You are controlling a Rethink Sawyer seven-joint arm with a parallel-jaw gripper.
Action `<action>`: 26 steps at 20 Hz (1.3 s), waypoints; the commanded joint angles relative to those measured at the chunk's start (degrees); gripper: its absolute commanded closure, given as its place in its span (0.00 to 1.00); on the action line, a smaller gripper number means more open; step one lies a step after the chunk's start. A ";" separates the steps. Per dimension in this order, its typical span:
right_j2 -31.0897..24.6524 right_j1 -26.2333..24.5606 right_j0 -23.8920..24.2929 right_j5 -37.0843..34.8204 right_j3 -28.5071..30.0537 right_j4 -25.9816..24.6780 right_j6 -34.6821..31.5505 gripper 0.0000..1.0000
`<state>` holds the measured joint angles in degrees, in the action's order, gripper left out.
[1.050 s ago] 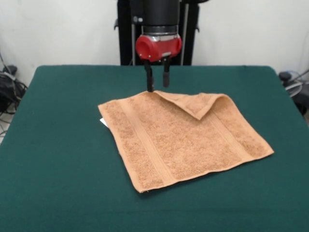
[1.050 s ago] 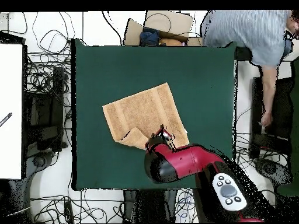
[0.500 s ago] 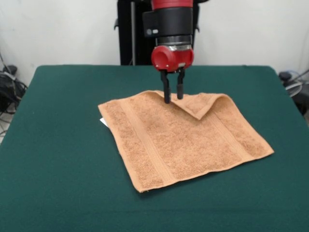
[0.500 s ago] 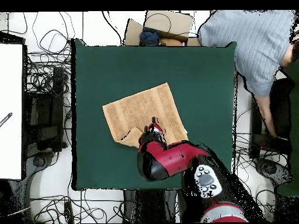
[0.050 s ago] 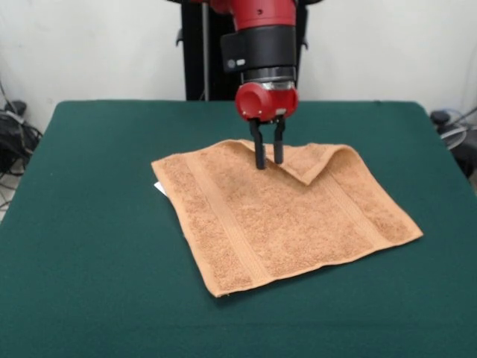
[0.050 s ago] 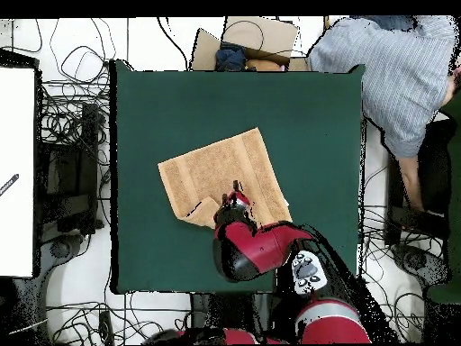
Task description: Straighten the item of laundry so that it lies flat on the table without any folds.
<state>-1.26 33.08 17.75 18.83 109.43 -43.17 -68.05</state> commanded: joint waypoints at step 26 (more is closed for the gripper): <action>12.80 -10.85 -8.85 6.20 -9.14 0.90 -5.36 0.00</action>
<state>10.74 24.87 9.99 22.77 106.02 -43.13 -68.05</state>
